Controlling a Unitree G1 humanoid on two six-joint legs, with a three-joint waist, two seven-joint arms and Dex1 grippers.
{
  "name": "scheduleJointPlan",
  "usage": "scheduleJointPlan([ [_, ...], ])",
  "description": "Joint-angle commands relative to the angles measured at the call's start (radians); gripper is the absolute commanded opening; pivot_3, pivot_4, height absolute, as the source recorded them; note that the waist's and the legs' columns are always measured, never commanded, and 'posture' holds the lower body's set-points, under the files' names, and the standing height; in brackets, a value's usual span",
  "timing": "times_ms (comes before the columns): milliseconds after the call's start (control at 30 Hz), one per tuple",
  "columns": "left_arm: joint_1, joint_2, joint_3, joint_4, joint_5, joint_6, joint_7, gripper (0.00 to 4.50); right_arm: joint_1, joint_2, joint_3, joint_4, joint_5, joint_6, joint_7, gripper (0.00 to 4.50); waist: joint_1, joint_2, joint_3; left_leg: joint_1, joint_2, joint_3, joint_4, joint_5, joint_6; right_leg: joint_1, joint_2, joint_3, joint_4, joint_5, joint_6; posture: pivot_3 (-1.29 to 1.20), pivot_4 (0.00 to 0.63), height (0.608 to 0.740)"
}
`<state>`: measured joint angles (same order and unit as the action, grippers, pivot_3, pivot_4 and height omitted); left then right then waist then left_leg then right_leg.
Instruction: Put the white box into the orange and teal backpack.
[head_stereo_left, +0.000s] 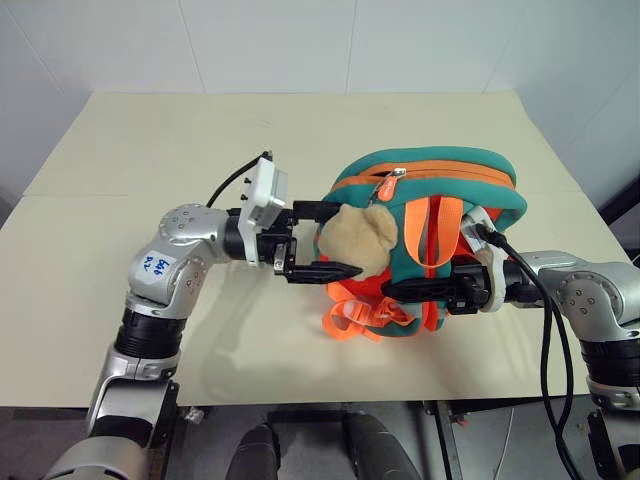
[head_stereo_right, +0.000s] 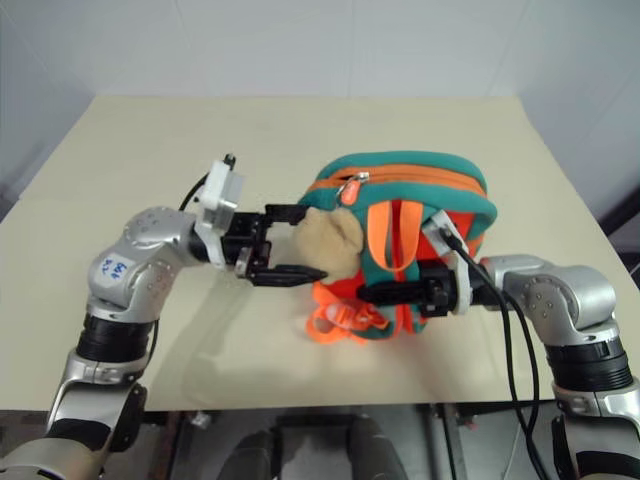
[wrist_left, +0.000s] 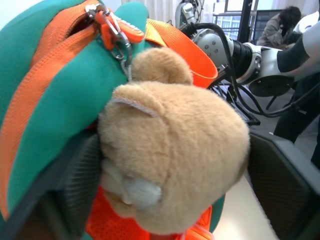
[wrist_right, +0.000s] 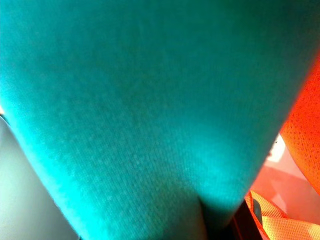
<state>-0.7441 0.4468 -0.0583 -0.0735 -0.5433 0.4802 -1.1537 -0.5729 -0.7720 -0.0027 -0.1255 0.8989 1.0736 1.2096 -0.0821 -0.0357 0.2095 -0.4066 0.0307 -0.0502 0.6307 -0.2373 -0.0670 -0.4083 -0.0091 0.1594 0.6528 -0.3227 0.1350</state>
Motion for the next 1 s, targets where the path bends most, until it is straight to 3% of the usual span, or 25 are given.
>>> scheduleJointPlan([
  [33, -0.032, 0.022, 0.027, 0.008, -0.017, -0.018, -0.020, 2.98, 0.001, 0.002, -0.012, -0.028, 0.014, 0.003, -0.005, 0.00, -0.001, 0.000, 0.000, 0.000, 0.000, 0.000, 0.000, 0.000, 0.000, 0.000, 0.000, 0.000, 0.000, 0.000, 0.000, 0.00, 0.150, 0.740],
  [233, -0.083, 0.149, 0.065, 0.102, -0.012, -0.031, -0.130, 1.27, 0.012, 0.006, -0.021, -0.034, 0.020, 0.001, -0.017, 0.00, -0.003, 0.000, 0.000, 0.000, 0.000, 0.000, -0.001, 0.000, 0.000, 0.000, 0.000, 0.000, 0.000, 0.000, 0.000, 0.00, 0.150, 0.740],
  [333, -0.132, 0.210, 0.076, 0.167, -0.005, -0.026, -0.177, 0.74, 0.015, 0.009, -0.022, -0.035, 0.021, -0.001, -0.022, 0.00, -0.002, 0.000, 0.000, 0.000, 0.000, 0.000, -0.001, 0.000, 0.000, 0.000, 0.000, 0.000, 0.000, 0.000, -0.001, 0.00, 0.150, 0.740],
  [533, -0.200, 0.302, 0.056, 0.281, 0.022, 0.003, -0.248, 0.61, 0.023, 0.012, -0.026, -0.043, 0.029, -0.002, -0.033, 0.00, -0.004, 0.000, 0.000, 0.000, 0.000, 0.000, -0.002, 0.000, 0.000, -0.001, 0.000, 0.000, -0.001, -0.001, -0.001, 0.00, 0.150, 0.740],
  [733, -0.261, 0.321, 0.047, 0.490, 0.092, -0.059, -0.289, 0.61, 0.034, 0.006, -0.042, -0.060, 0.049, 0.008, -0.057, 0.00, -0.003, 0.000, 0.000, 0.000, 0.000, 0.000, -0.002, 0.000, 0.000, -0.001, 0.000, -0.001, 0.000, -0.002, -0.001, 0.00, 0.150, 0.740],
  [900, -0.308, 0.281, 0.034, 0.709, 0.168, -0.134, -0.272, 0.61, 0.052, -0.001, -0.064, -0.077, 0.073, 0.018, -0.080, 0.00, -0.002, 0.000, 0.000, 0.000, 0.000, 0.000, -0.002, 0.000, 0.000, -0.001, 0.000, -0.001, 0.000, -0.002, -0.001, 0.00, 0.150, 0.740],
  [1000, -0.267, 0.216, -0.020, 0.838, 0.267, -0.288, -0.235, 0.61, 0.057, 0.006, -0.080, -0.084, 0.084, 0.022, -0.102, 0.00, 0.001, 0.000, 0.000, 0.000, 0.000, 0.000, -0.002, 0.000, 0.000, -0.001, 0.000, -0.001, 0.000, -0.002, -0.001, 0.00, 0.150, 0.740],
])
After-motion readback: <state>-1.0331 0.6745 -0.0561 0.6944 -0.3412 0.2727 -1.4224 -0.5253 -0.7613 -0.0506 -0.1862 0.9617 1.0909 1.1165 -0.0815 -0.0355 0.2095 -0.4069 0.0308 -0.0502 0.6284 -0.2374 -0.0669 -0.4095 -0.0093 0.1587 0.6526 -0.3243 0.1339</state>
